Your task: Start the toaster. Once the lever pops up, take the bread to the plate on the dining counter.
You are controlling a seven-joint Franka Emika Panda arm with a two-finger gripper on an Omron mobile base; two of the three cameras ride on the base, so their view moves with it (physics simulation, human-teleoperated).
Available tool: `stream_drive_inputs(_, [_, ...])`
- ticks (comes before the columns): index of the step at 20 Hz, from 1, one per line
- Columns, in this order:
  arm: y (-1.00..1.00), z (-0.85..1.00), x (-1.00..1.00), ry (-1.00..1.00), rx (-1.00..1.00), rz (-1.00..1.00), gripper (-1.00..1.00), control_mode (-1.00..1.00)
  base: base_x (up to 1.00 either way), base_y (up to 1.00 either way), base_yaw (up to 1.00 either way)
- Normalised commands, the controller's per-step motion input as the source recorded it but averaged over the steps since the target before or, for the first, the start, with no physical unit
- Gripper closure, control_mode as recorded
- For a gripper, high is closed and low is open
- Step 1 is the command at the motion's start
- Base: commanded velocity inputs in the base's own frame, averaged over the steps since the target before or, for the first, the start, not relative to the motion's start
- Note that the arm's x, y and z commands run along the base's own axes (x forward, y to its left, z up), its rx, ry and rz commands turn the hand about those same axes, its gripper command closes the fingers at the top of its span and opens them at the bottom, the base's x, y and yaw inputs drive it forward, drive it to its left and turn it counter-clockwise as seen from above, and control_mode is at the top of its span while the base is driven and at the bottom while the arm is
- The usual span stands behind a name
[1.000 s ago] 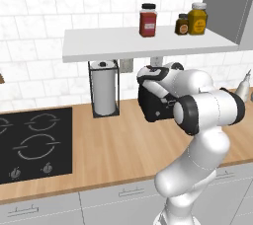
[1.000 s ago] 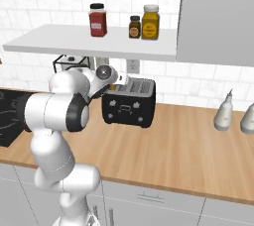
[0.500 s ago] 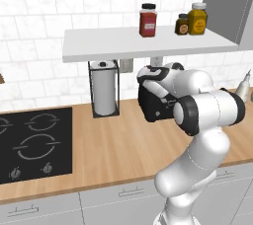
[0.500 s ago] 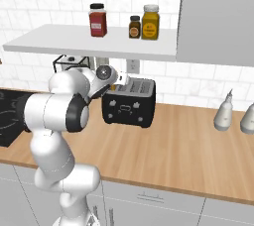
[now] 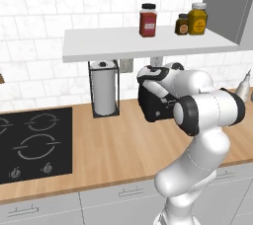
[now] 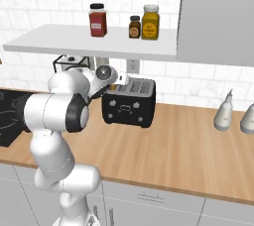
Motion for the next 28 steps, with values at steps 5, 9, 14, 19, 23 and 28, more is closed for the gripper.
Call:
stream_drive_inputs(5, [-0.03, 0.22, -0.41, -0.12, 0.02, 0.0, 1.0, -1.0, 0.0, 0.0, 0.0])
stream_drive_inputs(9, [-0.04, 0.33, -0.31, -0.1, 0.01, 0.0, 1.0, -1.0, 0.0, 0.0, 0.0])
stream_drive_inputs(14, [-0.02, 0.35, -0.15, -0.02, 0.0, 0.0, 1.0, -1.0, 0.0, 0.0, 0.0])
stream_drive_inputs(19, [-0.04, 0.42, -0.08, 0.0, 0.0, 0.0, 1.0, -1.0, 0.0, 0.0, 0.0])
stream_drive_inputs(23, [0.0, 0.46, -0.02, 0.0, 0.0, 0.0, 1.0, -1.0, 0.0, 0.0, 0.0])
stream_drive_inputs(28, [0.0, 0.43, -0.26, 0.04, 0.0, 0.0, 1.0, -1.0, 0.0, 0.0, 0.0])
